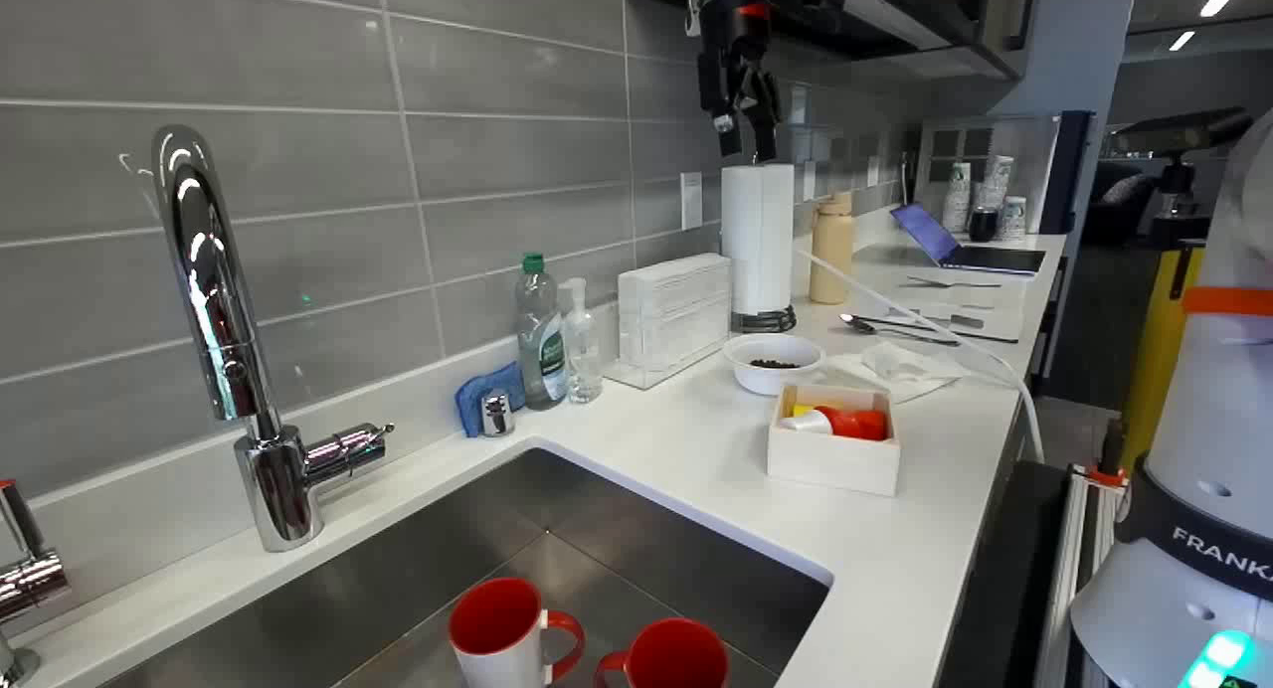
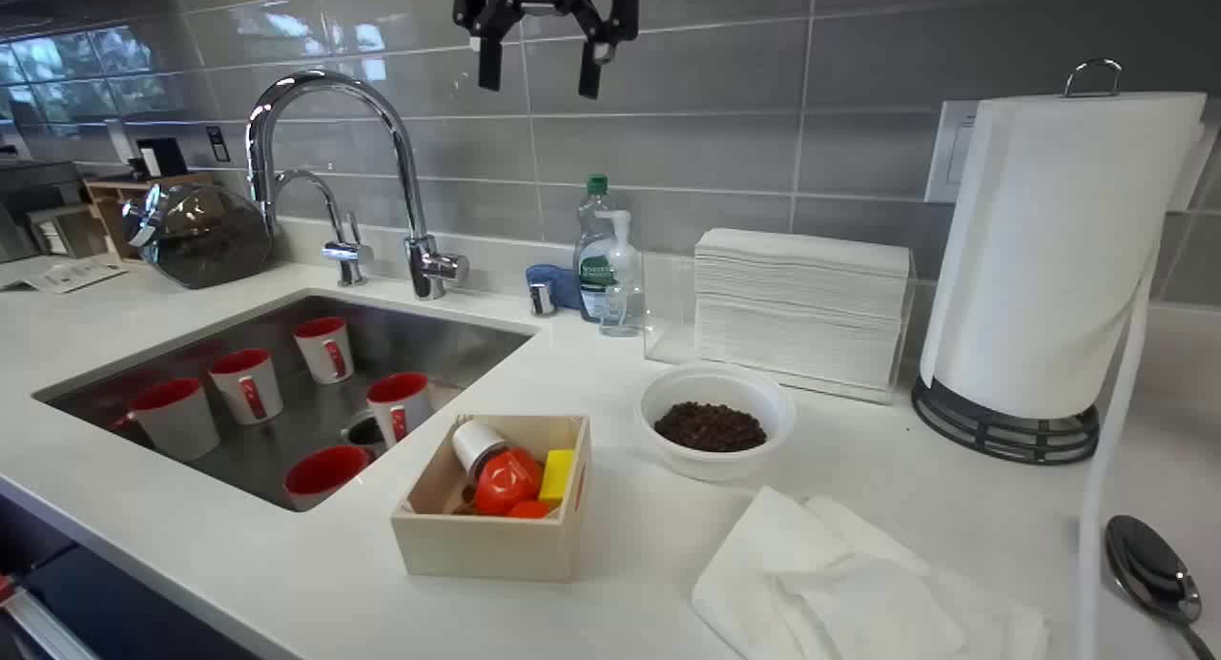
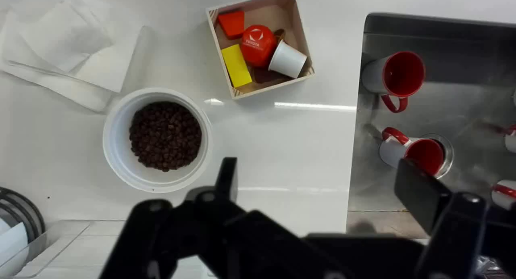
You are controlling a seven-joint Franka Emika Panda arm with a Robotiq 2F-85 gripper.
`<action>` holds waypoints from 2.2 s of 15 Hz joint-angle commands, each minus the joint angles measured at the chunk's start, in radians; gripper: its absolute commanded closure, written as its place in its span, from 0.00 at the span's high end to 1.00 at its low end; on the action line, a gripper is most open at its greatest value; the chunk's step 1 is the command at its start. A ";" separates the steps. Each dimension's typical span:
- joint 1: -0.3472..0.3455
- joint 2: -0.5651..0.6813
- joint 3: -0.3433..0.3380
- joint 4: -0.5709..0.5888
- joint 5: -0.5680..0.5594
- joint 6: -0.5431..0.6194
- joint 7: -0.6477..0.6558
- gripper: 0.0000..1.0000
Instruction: Move the white box backwards.
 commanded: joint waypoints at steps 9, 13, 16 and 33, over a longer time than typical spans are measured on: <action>-0.011 -0.020 0.031 -0.044 -0.009 0.019 -0.022 1.00; 0.006 -0.091 0.082 -0.187 -0.050 0.083 -0.016 1.00; 0.009 -0.133 0.113 -0.322 -0.081 0.181 0.014 1.00; 0.024 -0.101 0.205 -0.694 -0.118 0.545 0.220 1.00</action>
